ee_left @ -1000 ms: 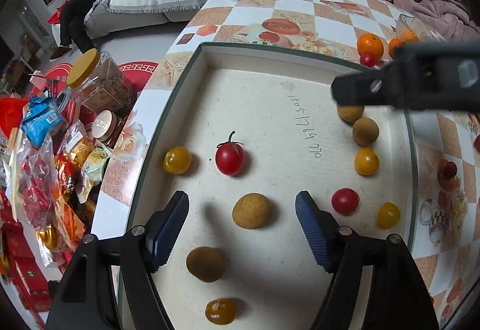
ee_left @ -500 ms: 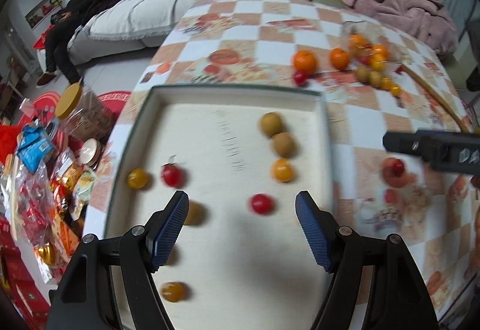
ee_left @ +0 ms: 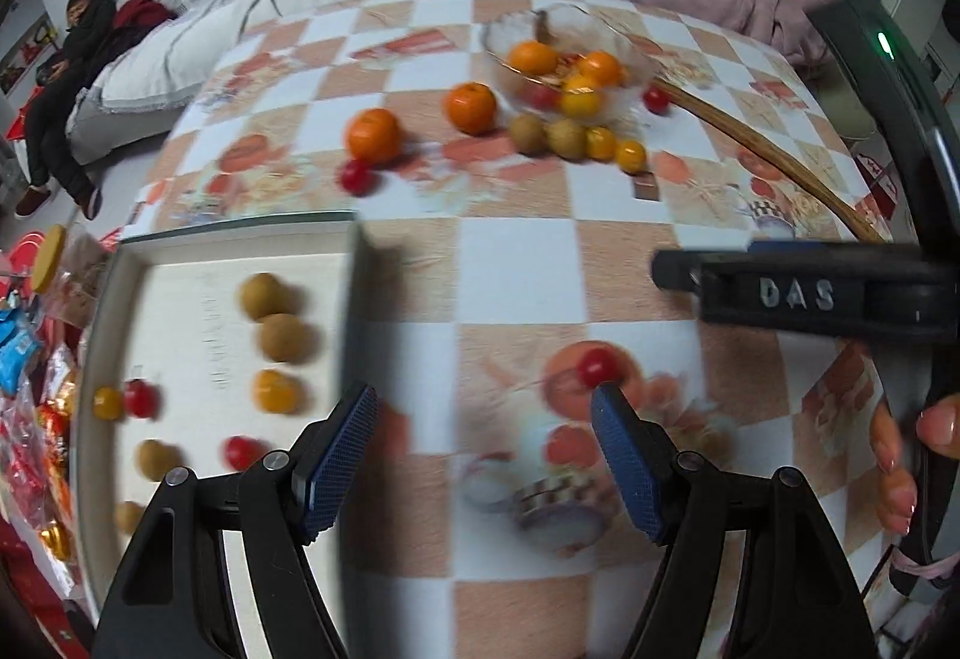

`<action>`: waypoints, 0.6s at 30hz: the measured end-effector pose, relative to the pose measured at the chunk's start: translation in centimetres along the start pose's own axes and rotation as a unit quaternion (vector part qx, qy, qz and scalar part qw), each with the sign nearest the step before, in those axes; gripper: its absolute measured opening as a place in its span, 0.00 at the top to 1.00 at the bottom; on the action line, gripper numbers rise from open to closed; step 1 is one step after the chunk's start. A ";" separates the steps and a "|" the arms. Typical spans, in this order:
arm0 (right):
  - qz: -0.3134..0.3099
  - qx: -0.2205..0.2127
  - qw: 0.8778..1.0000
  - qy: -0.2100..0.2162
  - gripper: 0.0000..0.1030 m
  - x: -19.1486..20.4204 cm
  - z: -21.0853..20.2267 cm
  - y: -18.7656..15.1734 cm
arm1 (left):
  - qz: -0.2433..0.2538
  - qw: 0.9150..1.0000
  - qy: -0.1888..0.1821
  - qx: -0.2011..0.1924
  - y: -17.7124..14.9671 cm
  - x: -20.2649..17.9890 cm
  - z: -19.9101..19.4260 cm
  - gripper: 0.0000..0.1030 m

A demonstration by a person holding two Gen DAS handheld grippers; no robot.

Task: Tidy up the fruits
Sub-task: 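Move both tools back to the tomatoes on the table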

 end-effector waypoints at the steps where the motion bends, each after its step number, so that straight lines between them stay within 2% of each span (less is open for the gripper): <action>1: -0.004 -0.001 1.000 -0.001 0.22 -0.3 0.2 0.4 | -0.001 1.000 -0.001 0.003 0.0 -0.4 0.4 0.27; 8: -0.041 -0.004 0.999 -0.003 0.22 -1.1 2.0 2.9 | -0.025 0.999 0.016 0.014 0.8 -1.6 3.3 0.27; 14: -0.081 -0.022 0.996 -0.002 0.22 0.0 2.7 5.0 | -0.038 0.999 0.034 0.020 1.3 -1.7 4.8 0.27; 18: -0.103 -0.036 0.994 -0.005 0.35 0.8 2.9 5.8 | -0.042 0.998 0.041 0.028 1.3 -2.0 5.4 0.28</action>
Point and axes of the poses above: each gripper's, at about its wrist camera, not at the fingertips, and z roughly the way its jaws point, x to its left, y to its top, the point moved 10 cm from there along z, roughly the way its jaws point, and after that the axes turned 5 degrees about -y, right-handed, at the moved point
